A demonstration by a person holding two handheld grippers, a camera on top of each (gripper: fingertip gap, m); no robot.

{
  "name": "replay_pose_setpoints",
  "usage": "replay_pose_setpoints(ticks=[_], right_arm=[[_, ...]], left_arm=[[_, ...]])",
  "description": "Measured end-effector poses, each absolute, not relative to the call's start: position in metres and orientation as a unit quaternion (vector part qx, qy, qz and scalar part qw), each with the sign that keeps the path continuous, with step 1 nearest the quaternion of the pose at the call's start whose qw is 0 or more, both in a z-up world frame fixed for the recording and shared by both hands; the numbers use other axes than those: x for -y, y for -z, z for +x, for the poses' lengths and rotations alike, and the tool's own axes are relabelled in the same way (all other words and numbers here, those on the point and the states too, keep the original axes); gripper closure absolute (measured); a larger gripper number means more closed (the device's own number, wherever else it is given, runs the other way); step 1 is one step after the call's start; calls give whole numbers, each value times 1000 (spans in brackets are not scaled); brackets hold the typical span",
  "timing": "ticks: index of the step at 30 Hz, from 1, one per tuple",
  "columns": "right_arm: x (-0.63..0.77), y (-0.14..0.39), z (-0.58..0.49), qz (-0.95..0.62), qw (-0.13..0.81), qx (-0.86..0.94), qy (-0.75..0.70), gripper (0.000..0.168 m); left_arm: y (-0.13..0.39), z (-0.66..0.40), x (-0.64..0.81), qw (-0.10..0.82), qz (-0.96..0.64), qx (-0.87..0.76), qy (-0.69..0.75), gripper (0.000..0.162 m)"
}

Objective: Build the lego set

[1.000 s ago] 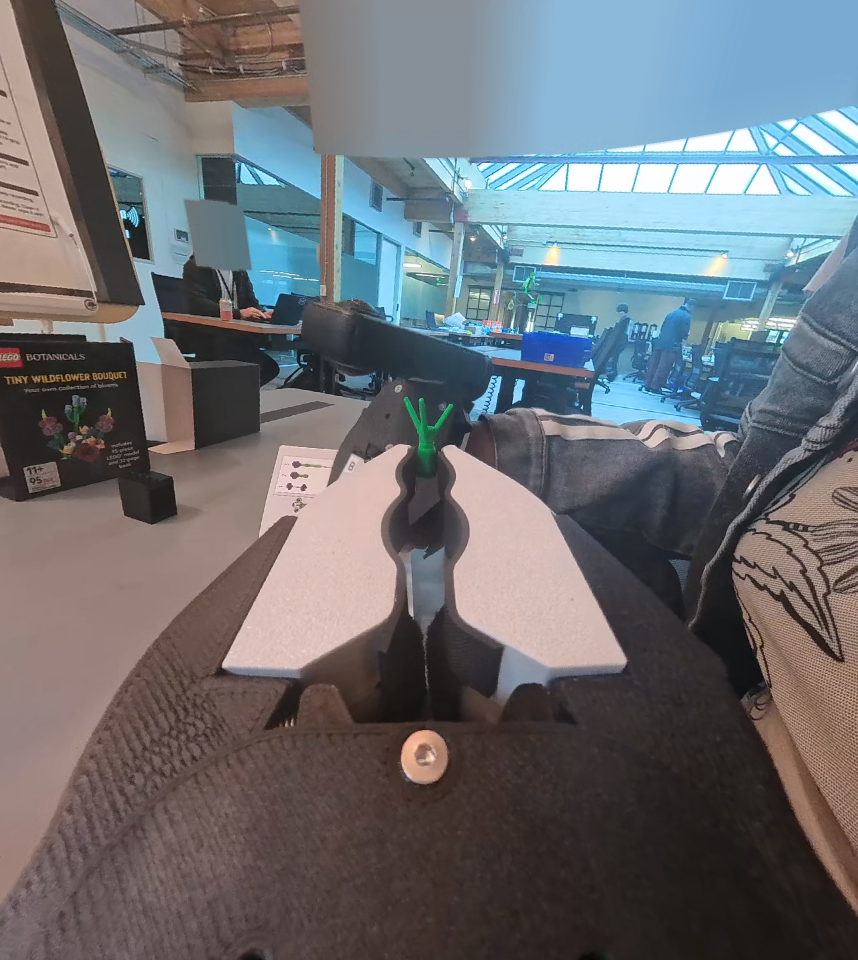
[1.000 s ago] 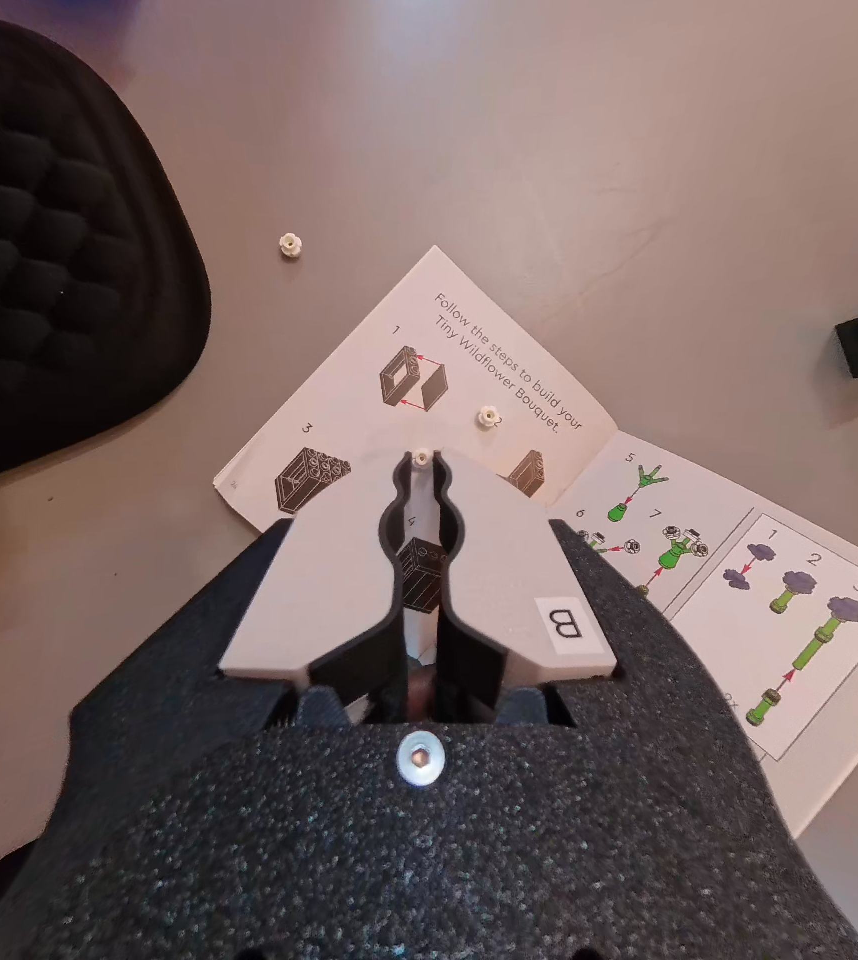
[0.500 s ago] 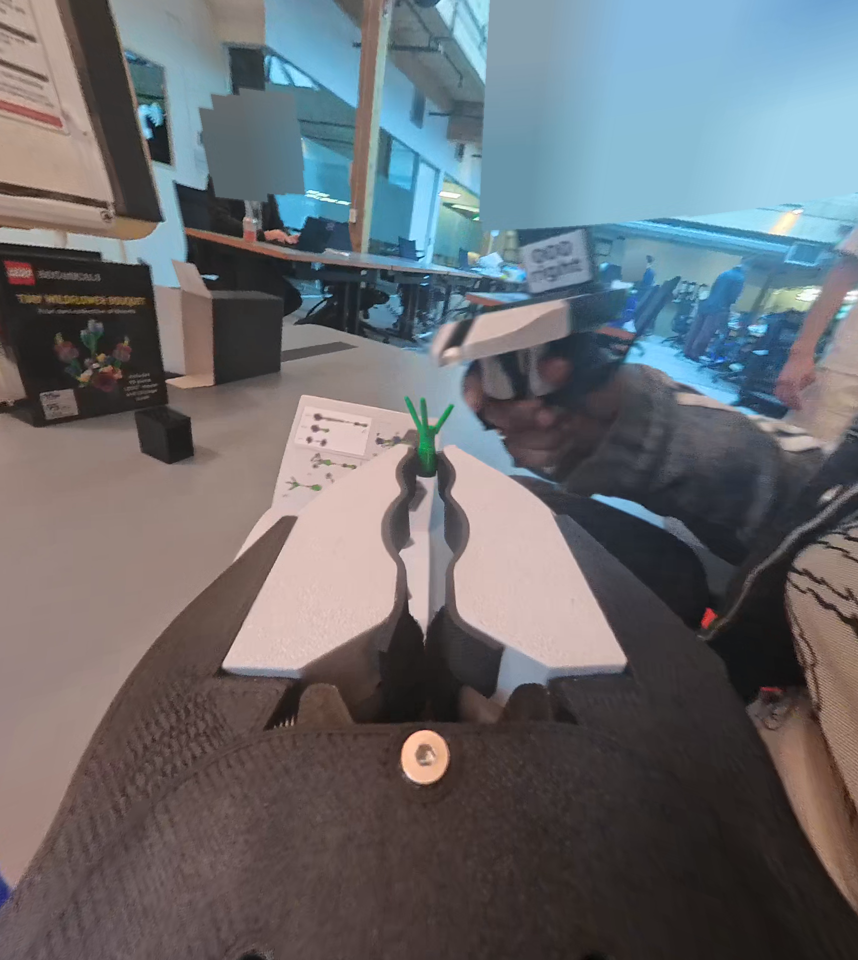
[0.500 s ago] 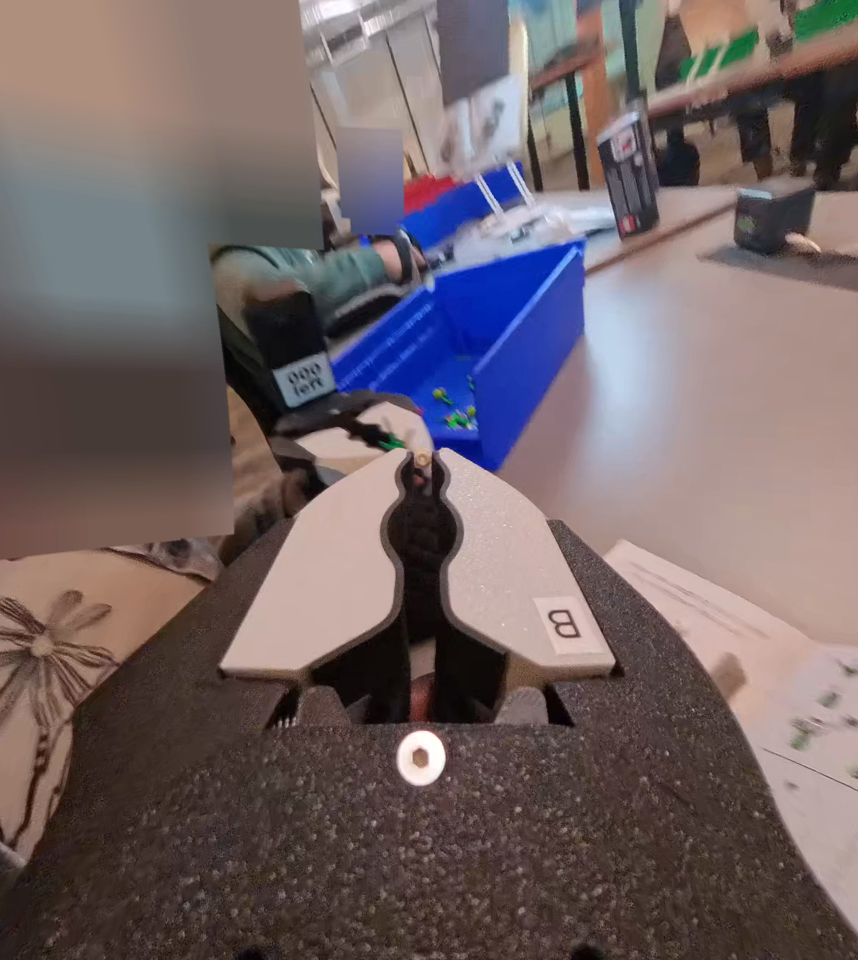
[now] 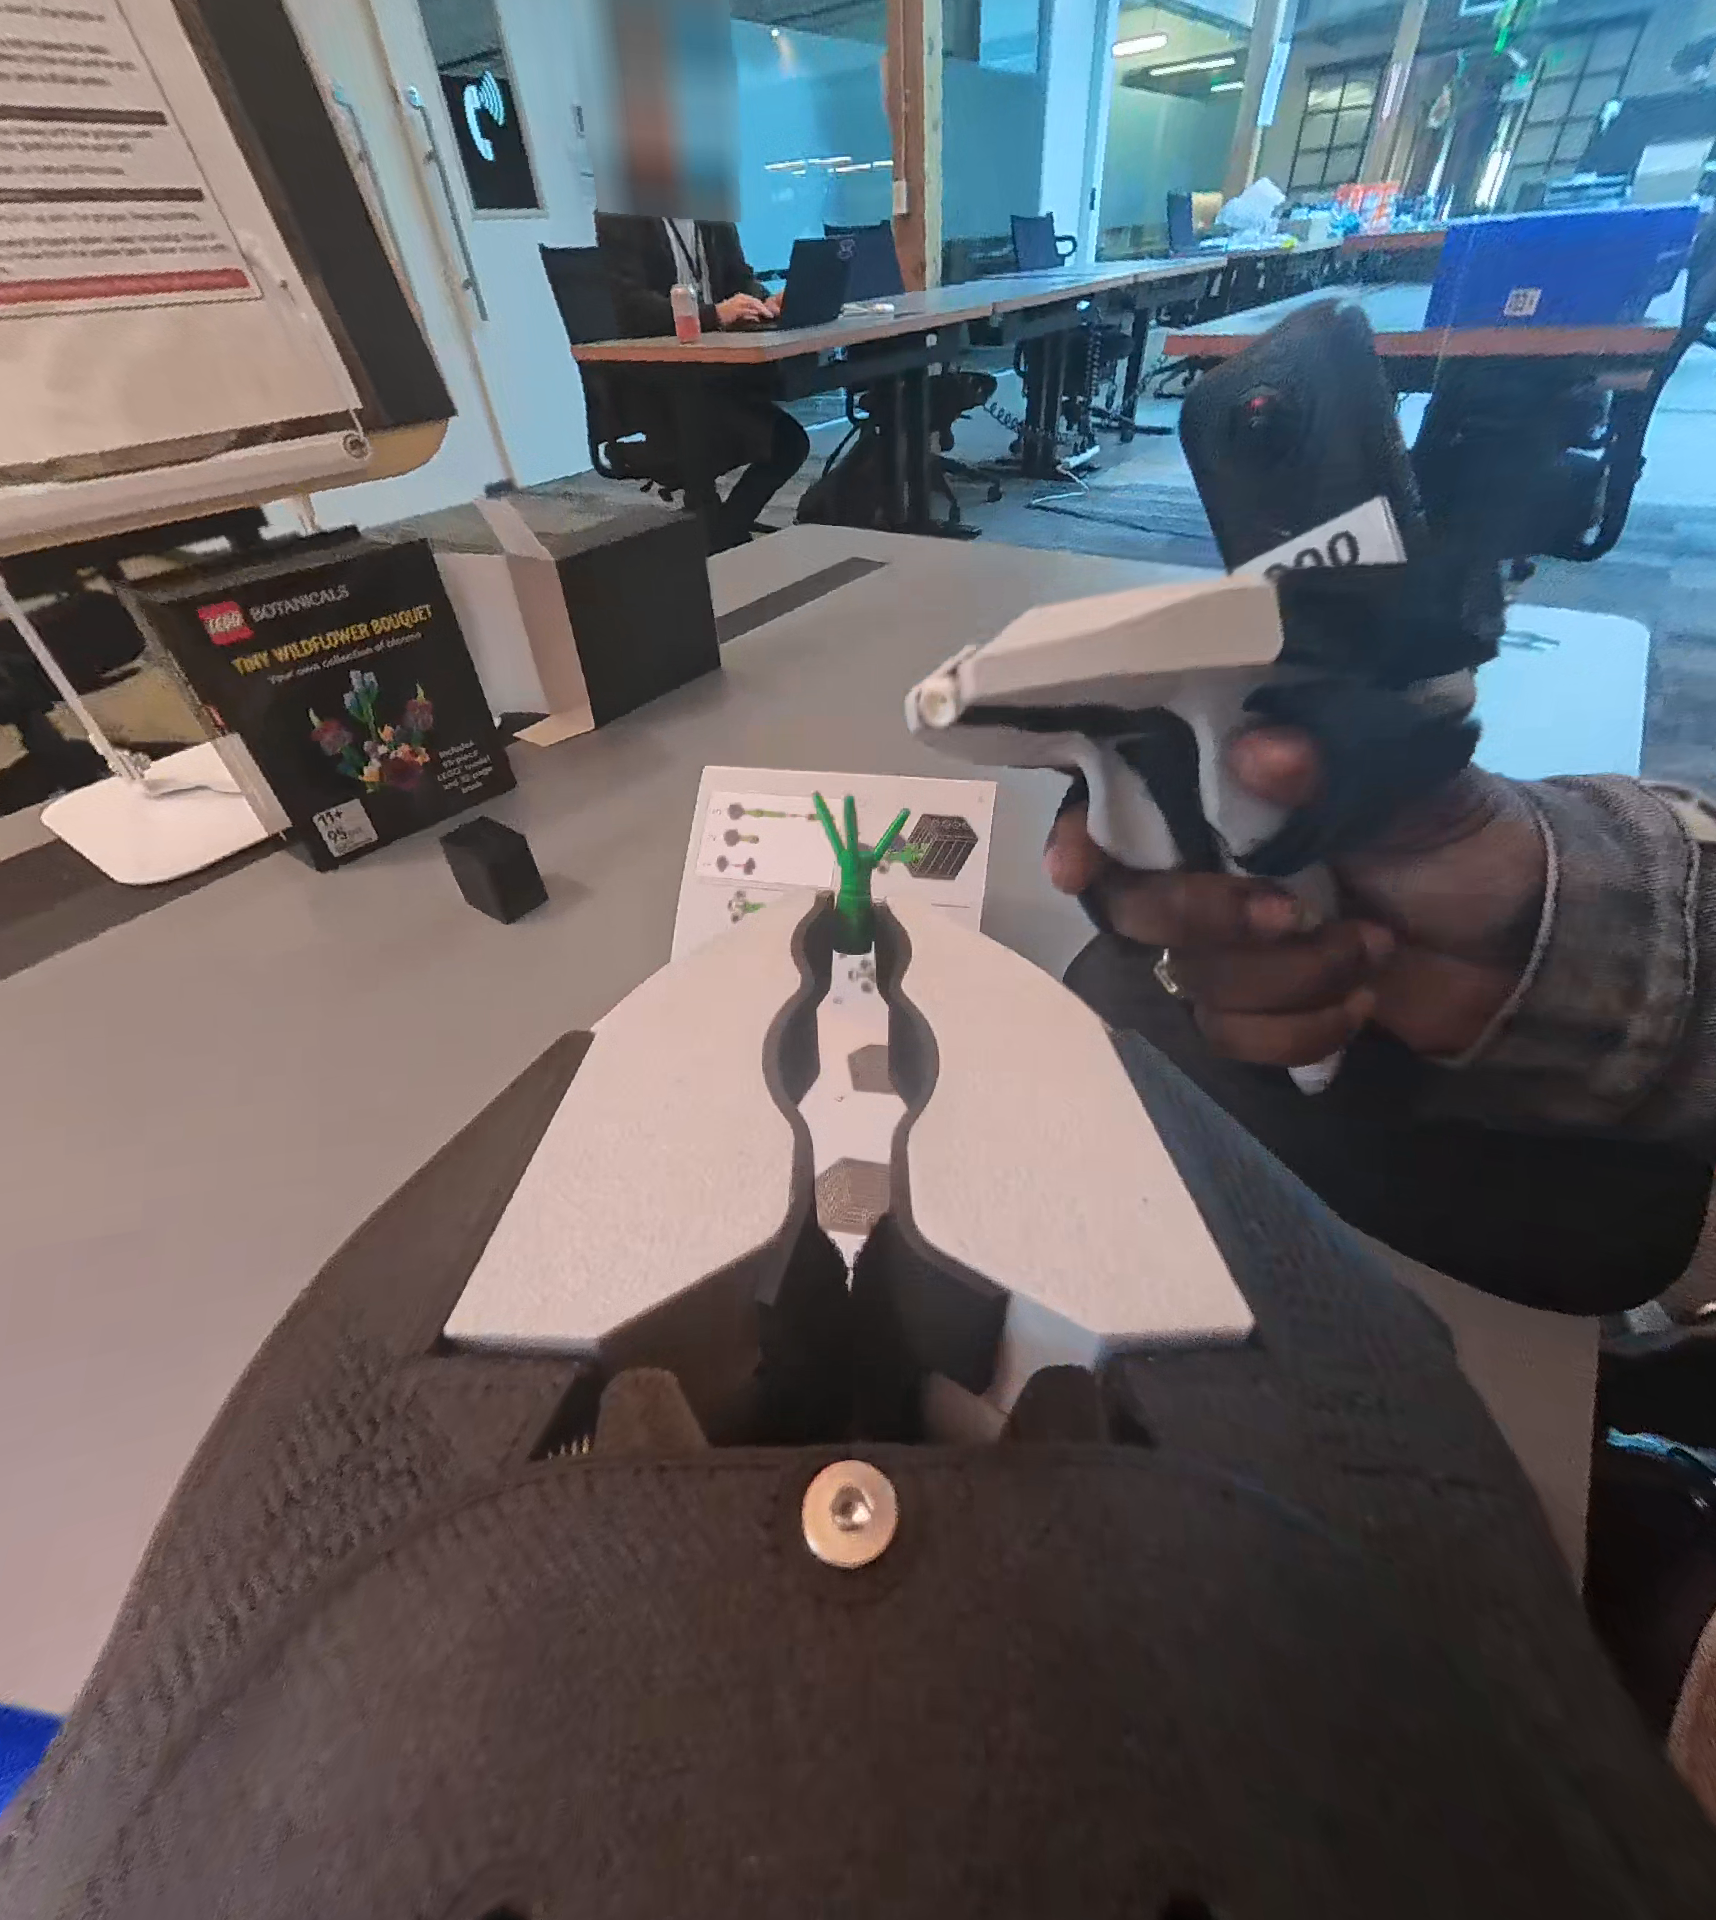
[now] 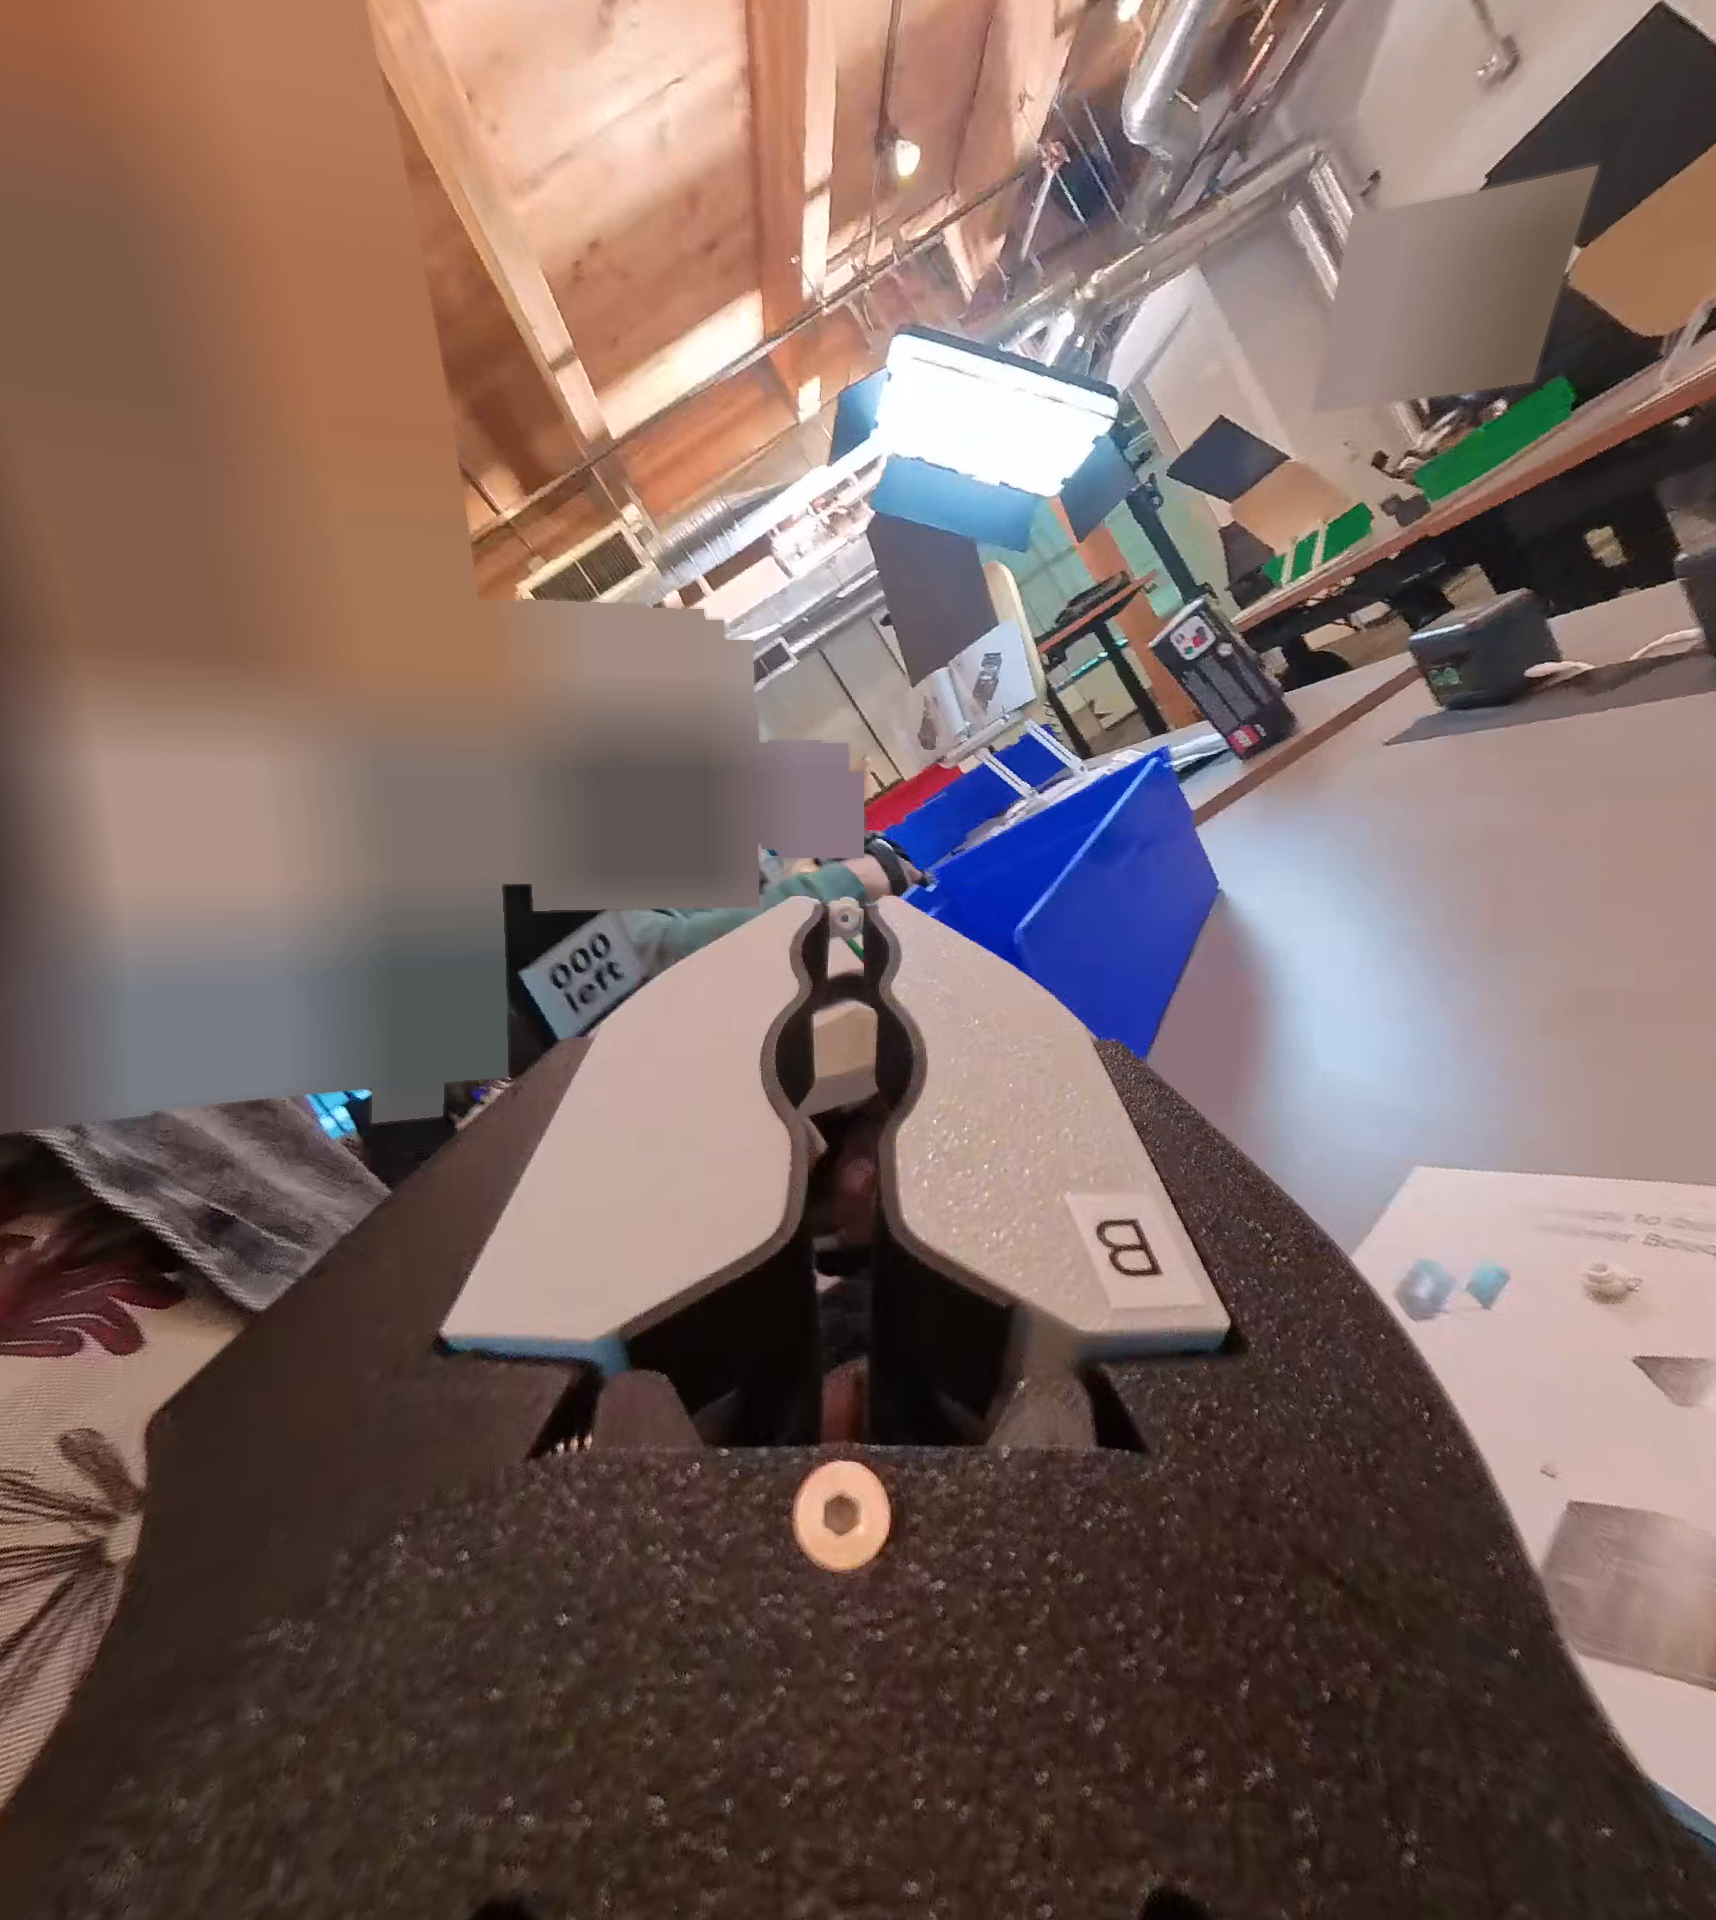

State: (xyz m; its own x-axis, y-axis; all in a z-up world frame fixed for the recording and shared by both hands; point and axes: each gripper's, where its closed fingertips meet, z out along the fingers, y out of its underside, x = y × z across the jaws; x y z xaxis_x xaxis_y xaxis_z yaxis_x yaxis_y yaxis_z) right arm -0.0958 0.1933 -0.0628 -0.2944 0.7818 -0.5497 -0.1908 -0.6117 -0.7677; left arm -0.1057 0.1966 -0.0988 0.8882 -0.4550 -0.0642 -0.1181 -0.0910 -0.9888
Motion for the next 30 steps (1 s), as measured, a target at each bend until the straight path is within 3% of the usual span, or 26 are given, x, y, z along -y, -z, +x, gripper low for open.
replay_pose_setpoints(ticks=[30], right_arm=[[-189, 91, -111, -522, 495, 486, -496, 163]], left_arm=[[116, -109, -201, 632, -738, -203, 119, 154]])
